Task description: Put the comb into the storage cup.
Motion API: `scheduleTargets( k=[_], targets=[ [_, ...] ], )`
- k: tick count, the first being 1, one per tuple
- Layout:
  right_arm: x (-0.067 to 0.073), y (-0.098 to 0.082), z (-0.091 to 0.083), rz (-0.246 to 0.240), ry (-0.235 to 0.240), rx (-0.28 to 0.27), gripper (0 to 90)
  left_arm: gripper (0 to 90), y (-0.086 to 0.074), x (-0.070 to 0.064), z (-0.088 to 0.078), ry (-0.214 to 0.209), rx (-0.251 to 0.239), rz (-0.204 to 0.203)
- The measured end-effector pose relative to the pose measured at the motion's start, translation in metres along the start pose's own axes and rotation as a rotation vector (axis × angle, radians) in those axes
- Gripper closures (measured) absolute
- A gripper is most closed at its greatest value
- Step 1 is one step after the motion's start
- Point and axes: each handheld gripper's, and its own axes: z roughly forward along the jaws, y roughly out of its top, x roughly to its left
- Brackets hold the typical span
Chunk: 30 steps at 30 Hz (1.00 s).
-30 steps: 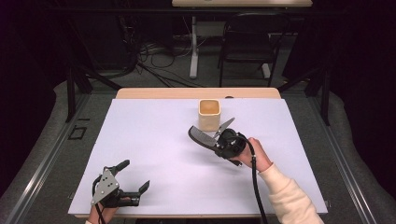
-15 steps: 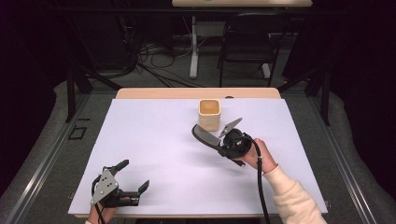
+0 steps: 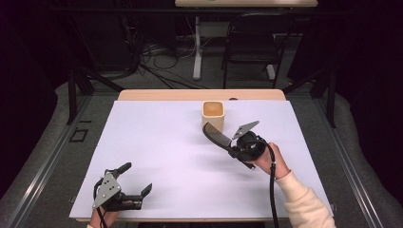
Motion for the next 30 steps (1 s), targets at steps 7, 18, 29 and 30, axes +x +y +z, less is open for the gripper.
scheduleTargets(
  k=[7,18,29,30],
  targets=[
    [-0.004,-0.007,-0.009,0.013,-0.019,-0.022,72.2,1.2,0.000,0.000,0.000,0.003,0.002,0.000],
    [-0.012,-0.015,-0.019,0.039,-0.050,-0.054,72.2,1.3,0.000,0.000,0.001,0.000,0.001,-0.001],
    [-0.013,-0.015,-0.024,0.037,-0.074,-0.086,72.3,1.3,0.000,0.000,0.000,0.001,0.002,0.002],
    [-0.013,-0.015,-0.024,0.037,-0.073,-0.091,72.3,1.3,0.000,0.000,0.000,0.002,0.003,0.002]
  ],
)
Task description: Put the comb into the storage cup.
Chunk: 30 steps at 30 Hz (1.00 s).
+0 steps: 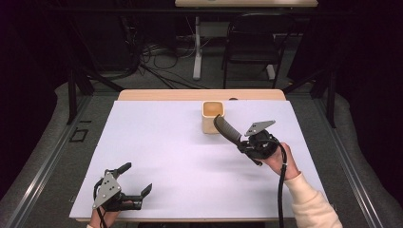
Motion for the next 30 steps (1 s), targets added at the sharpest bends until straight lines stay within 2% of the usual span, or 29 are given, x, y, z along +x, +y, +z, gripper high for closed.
scheduleTargets(
  k=[30],
  targets=[
    [-0.0053,0.0074,0.0032,0.004,-0.061,-0.120,72.3,1.3,0.0002,-0.0008,0.0025,-0.009,0.005,0.001]
  ],
)
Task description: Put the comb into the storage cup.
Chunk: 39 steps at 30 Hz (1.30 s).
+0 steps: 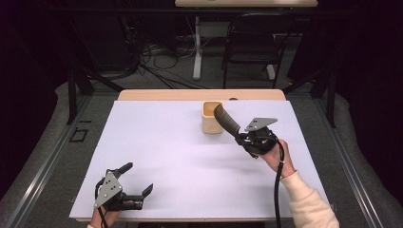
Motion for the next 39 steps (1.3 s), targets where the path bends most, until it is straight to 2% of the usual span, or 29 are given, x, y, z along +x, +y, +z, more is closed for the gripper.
scheduleTargets(
  k=[17,28,39],
  targets=[
    [0.002,0.014,0.007,-0.021,-0.023,-0.038,72.3,1.3,-0.001,0.000,0.000,-0.002,0.006,0.002],
    [0.003,0.020,0.018,-0.022,-0.020,-0.034,72.3,1.3,-0.001,0.000,0.001,-0.003,0.006,0.003],
    [0.001,0.039,0.020,-0.026,-0.021,-0.060,72.3,1.4,-0.001,0.000,0.001,-0.001,0.007,-0.001]
  ],
)
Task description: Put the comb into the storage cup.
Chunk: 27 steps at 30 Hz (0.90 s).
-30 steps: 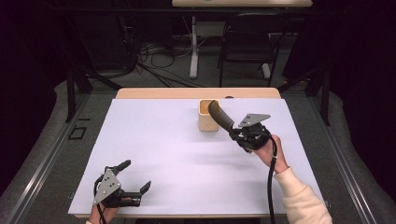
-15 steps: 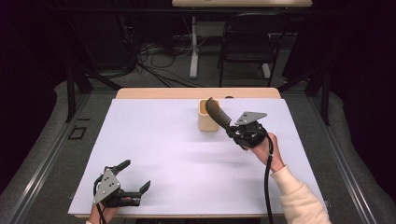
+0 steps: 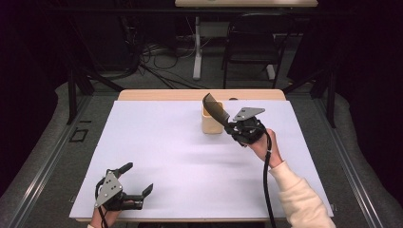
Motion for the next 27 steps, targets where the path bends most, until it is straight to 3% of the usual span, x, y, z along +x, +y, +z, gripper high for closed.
scheduleTargets(
  k=[27],
  targets=[
    [-0.010,0.042,0.006,-0.004,0.002,-0.048,72.3,1.4,0.000,0.001,0.000,0.004,0.002,0.005]
  ],
)
